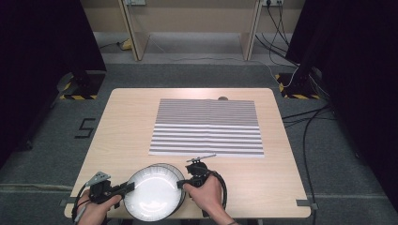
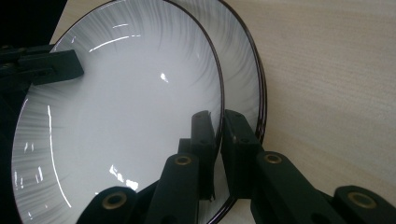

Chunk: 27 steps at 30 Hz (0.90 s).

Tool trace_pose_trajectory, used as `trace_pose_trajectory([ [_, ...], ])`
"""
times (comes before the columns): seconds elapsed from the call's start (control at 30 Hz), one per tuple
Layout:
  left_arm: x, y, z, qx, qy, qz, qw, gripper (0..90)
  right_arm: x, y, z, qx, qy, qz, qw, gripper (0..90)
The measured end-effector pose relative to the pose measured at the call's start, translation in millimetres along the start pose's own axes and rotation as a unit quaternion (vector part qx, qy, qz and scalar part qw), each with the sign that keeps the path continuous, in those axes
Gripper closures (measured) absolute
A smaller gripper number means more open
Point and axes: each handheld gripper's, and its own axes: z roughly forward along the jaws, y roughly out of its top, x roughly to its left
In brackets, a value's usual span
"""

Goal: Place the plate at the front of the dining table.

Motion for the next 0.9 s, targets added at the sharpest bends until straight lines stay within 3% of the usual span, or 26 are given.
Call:
trace_pose_trajectory([
  [0.2, -0.5, 5.4, 1.5, -0.01, 0.005, 0.01, 0.9999, 79.1, -3.2, 0.5, -1.0, -0.048, -0.002, -0.005, 0.9988, 86.5],
  [0.27, -1.7, 7.9, 2.1, -0.02, 0.005, 0.011, 0.9997, 80.8, -2.6, 1.5, -2.8, -0.061, -0.01, -0.017, 0.9979, 86.8],
  [0.43, 0.4, 9.3, 5.2, -0.025, -0.002, 0.003, 0.9997, 82.0, -3.7, 4.0, -6.7, -0.079, -0.016, -0.036, 0.9961, 87.1],
  [0.7, 0.4, 16.6, 3.3, -0.035, -0.008, -0.012, 0.9993, 84.8, -4.0, 2.5, -10.3, -0.109, -0.012, -0.045, 0.993, 87.4],
  [0.9, -2.4, 22.4, 4.9, -0.051, -0.006, -0.005, 0.9987, 85.9, -7.2, 2.5, -12.5, -0.117, -0.011, -0.045, 0.992, 87.4],
])
